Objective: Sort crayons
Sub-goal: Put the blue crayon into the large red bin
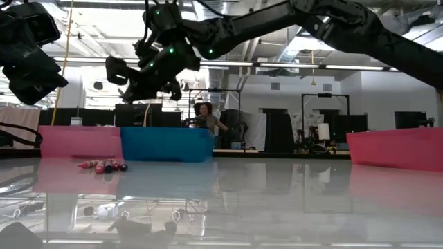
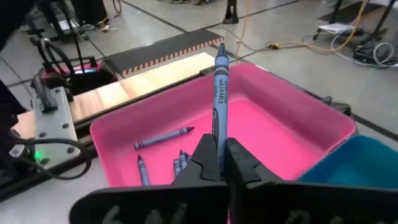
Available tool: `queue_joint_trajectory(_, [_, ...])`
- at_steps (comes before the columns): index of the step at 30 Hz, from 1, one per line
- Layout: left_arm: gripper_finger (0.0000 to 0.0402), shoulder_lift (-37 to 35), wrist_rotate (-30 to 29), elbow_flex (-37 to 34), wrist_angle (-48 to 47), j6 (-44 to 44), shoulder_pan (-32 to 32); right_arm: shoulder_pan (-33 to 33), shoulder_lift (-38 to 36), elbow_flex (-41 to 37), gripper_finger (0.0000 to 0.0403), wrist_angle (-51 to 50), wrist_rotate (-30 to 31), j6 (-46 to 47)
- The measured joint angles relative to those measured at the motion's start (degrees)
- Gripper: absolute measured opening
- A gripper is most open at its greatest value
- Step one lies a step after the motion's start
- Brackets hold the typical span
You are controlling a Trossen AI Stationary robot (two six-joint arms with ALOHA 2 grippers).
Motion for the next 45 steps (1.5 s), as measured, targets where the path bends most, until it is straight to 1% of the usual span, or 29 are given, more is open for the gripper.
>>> queue_joint_trajectory(2, [0.0102, 0.02, -0.04, 0.00, 0.04, 0.00, 0.00, -0.15, 1.01, 0.04, 0.0001, 2.21, -0.58, 0.03])
queue_joint_trajectory(10, [0.0102, 0.02, -0.09, 0.00, 0.09, -0.30, 0.00, -0.37, 2.90, -0.05, 0.0001, 2.17, -3.69, 0.03])
queue_joint_trajectory(16, [0.0102, 0.01, -0.13, 0.00, 0.09, -0.33, 0.00, -0.46, 4.28, 0.01, 0.0001, 2.51, -4.10, 0.03])
queue_joint_trajectory(20, [0.0102, 0.01, -0.13, 0.00, 0.06, -0.33, 0.00, -0.46, 4.74, -0.03, 0.0001, 1.73, -7.22, 0.00])
queue_joint_trajectory(37, [0.0102, 0.00, -0.22, 0.00, 0.06, -0.31, 0.00, -0.46, 4.63, -0.01, 0.0002, -1.84, -9.27, -2.82])
queue_joint_trajectory(45, [0.0102, 0.00, -0.40, 0.00, 0.06, -0.33, 0.00, -0.46, 4.63, -0.01, 0.0026, -2.83, -9.31, -2.93])
